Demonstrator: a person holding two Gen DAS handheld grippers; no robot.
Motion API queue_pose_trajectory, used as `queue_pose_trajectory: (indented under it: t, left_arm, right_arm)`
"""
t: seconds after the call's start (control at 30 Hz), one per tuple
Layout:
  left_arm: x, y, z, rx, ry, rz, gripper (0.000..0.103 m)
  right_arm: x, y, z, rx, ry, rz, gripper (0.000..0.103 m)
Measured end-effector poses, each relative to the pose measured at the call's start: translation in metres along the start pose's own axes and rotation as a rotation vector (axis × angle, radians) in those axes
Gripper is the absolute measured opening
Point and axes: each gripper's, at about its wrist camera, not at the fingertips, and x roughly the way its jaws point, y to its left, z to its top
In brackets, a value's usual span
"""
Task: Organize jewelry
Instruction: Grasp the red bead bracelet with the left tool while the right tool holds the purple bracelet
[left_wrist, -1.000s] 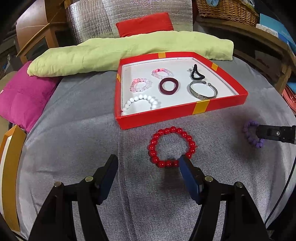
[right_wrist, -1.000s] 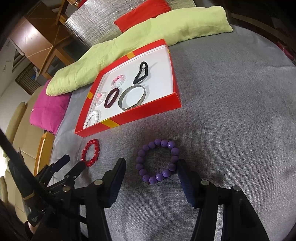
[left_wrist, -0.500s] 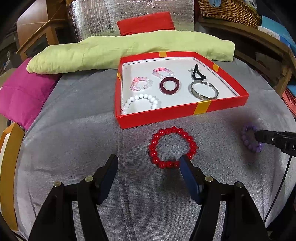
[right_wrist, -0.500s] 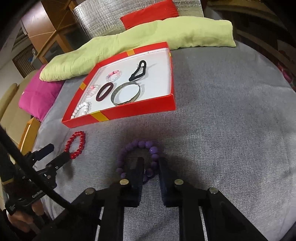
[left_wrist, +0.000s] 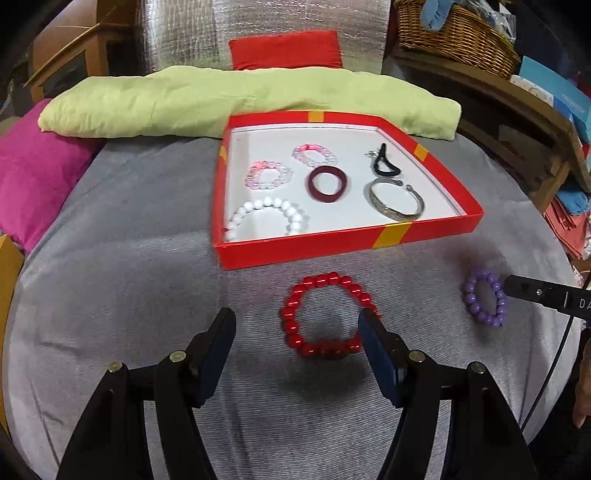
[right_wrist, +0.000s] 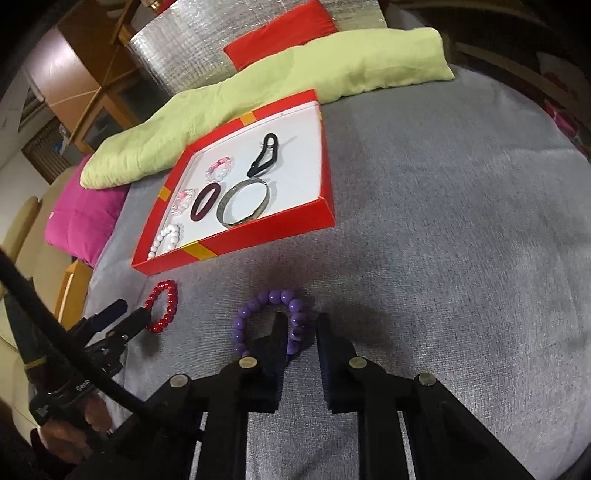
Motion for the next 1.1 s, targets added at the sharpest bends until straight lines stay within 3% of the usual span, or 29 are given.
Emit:
queue_pose_trajectory:
  t: [0.2, 0.33, 0.47, 0.5, 0.57, 0.7, 0.73, 0.77, 0.97, 1.1]
  left_arm:
    - [0.005, -0.009, 0.0, 0.037, 0.01, -0.011, 0.07]
    - [0.012, -0.008, 0.001, 0.022, 0.028, -0.022, 0.07]
    - [0.013, -0.005, -0.001, 0.003, 0.033, -0.034, 0.07]
    - [0.013, -0.004, -0.002, 0.0, 0.031, -0.029, 0.07]
    - [0.012, -0.001, -0.003, -0.016, 0.03, -0.03, 0.07]
    - [0.01, 0.006, -0.004, -0.053, 0.025, -0.062, 0.067]
    - [0.009, 0.006, -0.004, -0.056, 0.023, -0.066, 0.057]
    - [0.009, 0.007, -0.004, -0.059, 0.021, -0.072, 0.043]
    - [0.008, 0.011, -0.004, -0.071, 0.023, -0.079, 0.011]
    - [0.006, 0.011, -0.003, -0.064, 0.016, -0.074, 0.009]
  right_arm:
    - [0.0, -0.008, 0.001, 0.033, 0.018, 0.004, 0.023]
    - [-0.002, -0.009, 0.001, 0.048, 0.007, 0.017, 0.057]
    - [-0.007, 0.004, -0.001, -0.02, -0.049, 0.011, 0.057]
    - [-0.006, 0.006, -0.001, -0.036, -0.049, 0.006, 0.055]
    - [0.0, 0.011, -0.003, -0.063, -0.039, -0.013, 0.038]
    - [0.011, 0.02, -0.008, -0.12, -0.022, -0.062, 0.027]
    - [0.012, 0.024, -0.009, -0.152, -0.027, -0.091, 0.016]
    - [0.013, 0.028, -0.011, -0.178, -0.033, -0.114, 0.013]
    - [0.01, 0.038, -0.016, -0.234, -0.08, -0.143, 0.01]
    - [0.003, 0.035, -0.012, -0.219, -0.114, -0.126, 0.01]
